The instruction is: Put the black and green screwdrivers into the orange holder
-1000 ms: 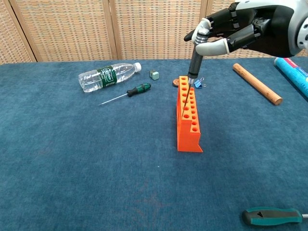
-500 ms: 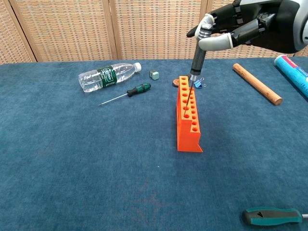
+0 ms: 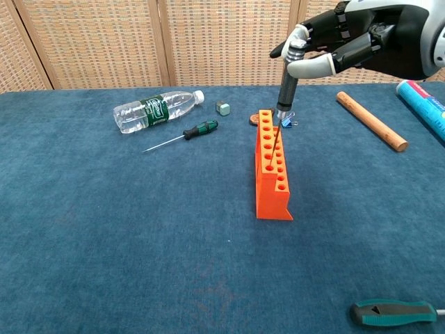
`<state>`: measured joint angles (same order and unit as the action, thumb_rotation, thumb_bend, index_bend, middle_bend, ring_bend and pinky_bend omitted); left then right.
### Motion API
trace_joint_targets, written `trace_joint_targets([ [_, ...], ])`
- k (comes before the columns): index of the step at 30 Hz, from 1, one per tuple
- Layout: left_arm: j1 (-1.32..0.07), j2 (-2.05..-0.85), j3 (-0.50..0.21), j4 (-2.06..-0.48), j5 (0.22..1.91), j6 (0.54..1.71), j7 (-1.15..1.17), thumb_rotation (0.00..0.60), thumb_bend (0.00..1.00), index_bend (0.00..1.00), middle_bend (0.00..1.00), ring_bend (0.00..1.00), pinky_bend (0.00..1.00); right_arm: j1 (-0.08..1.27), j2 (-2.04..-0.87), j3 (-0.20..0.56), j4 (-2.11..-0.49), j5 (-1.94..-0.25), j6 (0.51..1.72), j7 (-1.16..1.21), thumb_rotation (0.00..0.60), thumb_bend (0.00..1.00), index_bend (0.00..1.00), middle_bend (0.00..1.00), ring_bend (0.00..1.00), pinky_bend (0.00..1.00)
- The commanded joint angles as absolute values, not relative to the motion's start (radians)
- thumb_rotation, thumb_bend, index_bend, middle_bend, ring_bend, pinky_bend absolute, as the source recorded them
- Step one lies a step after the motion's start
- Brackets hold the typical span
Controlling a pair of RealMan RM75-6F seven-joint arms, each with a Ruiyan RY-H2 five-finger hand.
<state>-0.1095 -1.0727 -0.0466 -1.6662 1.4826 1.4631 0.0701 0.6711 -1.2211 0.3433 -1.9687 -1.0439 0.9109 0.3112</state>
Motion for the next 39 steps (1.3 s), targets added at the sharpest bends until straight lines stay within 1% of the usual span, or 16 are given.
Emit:
trace_joint_targets([
  [1,-0.11,-1.073,-0.046,-1.666,1.482,1.462,0.07,0.6,0.0,0.0,0.0,0.0,0.0,0.671,-1.221,0.342,-1.969,-1.044,0.911,0.31,0.6,0.43,0.59,0.2,0.0,0.0],
  [15,-0.111,-1.074,-0.045,-1.666,1.484,1.462,0.072,0.6,0.0,0.0,0.0,0.0,0.0,0.685,-1.251,0.324,-1.94,-1.037,0.913,0.271,0.6,0.43,0.59,0.2,0.0,0.0],
  [25,-0.112,-1.073,-0.046,-1.665,1.481,1.459,0.069,0.6,0.0,0.0,0.0,0.0,0.0,0.709,-1.312,0.294,-1.883,-1.034,0.937,0.172,0.6,0.43,0.59,0.2,0.0,0.0],
  [39,-0.114,-1.072,-0.047,-1.664,1.476,1.455,0.068,0.6,0.0,0.0,0.0,0.0,0.0,0.72,-1.354,0.287,-1.836,-1.006,0.939,0.138,0.6,0.43,0.59,0.2,0.0,0.0],
])
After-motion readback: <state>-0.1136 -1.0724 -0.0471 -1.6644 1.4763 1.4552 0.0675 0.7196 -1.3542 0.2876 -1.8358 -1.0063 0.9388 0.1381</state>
